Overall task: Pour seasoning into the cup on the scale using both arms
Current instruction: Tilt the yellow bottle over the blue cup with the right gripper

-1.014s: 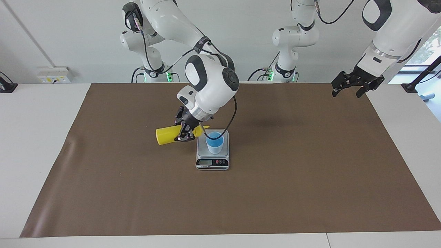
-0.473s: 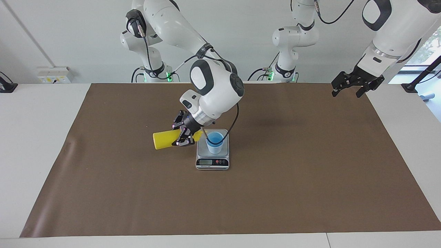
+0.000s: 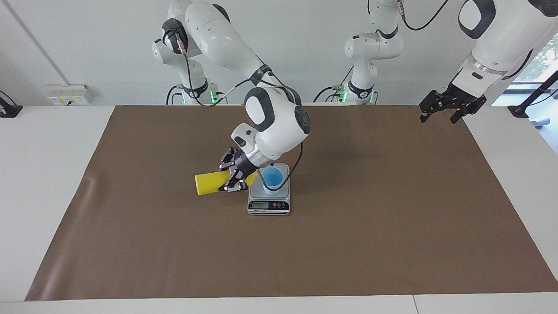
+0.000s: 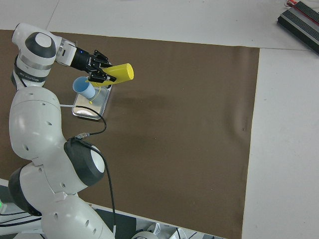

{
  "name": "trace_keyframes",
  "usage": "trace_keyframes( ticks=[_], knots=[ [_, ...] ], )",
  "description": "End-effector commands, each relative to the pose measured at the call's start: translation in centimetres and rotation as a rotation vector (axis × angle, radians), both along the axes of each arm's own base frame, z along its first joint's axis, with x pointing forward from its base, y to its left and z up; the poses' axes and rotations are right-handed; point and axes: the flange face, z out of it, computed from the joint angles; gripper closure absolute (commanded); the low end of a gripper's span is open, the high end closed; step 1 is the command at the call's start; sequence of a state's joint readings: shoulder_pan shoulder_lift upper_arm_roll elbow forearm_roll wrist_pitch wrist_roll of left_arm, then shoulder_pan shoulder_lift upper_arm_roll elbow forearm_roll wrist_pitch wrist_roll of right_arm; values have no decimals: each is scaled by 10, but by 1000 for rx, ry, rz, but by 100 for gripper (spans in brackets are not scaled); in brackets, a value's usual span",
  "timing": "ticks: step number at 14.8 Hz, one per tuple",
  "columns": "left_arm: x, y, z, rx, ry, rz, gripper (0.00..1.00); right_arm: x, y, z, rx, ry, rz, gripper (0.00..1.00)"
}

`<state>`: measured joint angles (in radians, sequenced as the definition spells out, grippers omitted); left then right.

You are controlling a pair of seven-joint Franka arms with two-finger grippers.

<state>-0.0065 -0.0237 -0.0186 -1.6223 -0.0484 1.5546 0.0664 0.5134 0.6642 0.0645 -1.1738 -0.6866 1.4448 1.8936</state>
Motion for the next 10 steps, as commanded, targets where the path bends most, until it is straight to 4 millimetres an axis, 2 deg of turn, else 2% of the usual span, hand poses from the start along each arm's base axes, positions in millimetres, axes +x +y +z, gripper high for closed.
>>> trace_keyframes(
  ticks=[1,8,10],
  knots=[
    [-3,2,2,-13,8,-4,0,6,-1,9,15,-30,-17,100],
    [-3,3,2,-13,8,-2,0,0,8,8,55,-16,-40,100],
    [-3,2,2,-13,8,-4,0,-5,7,22,167,17,-85,100]
  ],
)
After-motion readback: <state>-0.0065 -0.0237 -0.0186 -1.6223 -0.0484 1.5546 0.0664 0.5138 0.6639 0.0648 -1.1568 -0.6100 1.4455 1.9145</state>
